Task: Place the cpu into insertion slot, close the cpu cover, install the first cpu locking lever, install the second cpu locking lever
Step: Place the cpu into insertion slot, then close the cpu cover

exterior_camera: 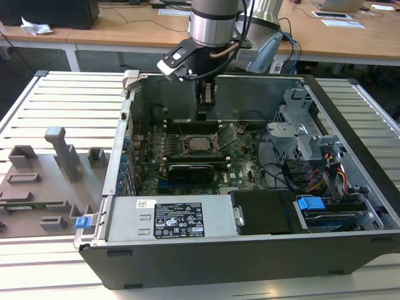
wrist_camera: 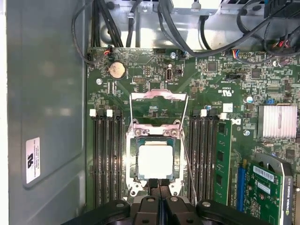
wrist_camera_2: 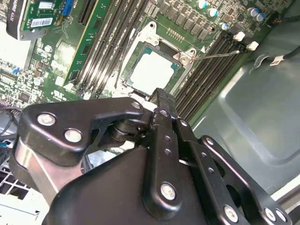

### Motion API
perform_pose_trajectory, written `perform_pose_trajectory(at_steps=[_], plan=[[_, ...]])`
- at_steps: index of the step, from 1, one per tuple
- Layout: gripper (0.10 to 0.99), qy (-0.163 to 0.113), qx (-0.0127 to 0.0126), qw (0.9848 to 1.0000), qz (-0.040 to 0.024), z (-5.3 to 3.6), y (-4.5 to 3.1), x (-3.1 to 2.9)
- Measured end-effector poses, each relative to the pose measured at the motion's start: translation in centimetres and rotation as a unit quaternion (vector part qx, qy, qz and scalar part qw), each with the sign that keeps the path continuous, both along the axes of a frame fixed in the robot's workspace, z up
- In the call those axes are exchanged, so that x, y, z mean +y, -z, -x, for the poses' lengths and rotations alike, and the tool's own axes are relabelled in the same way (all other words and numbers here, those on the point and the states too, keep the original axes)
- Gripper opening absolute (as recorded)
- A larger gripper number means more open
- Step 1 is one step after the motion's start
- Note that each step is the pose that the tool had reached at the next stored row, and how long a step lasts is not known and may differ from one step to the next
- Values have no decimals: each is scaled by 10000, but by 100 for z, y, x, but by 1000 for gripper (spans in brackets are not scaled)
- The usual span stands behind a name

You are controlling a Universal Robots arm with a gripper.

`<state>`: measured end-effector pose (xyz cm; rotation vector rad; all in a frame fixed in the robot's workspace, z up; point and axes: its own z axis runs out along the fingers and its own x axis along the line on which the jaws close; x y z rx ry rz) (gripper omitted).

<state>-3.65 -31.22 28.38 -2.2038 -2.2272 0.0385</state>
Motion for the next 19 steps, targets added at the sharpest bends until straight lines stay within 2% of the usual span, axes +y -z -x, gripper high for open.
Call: perform_pose_trajectory(at_steps=[7,11,15,16,19], plan=[[106,-1,1,10000,-2,-12,-1,-1],[106,0,46,10000,-2,-344,0,0],[106,-1,71,10000,-2,-530,0,1],[106,-1,82,10000,-2,-609,0,2],[106,0,100,9999,-2,-758,0,5]])
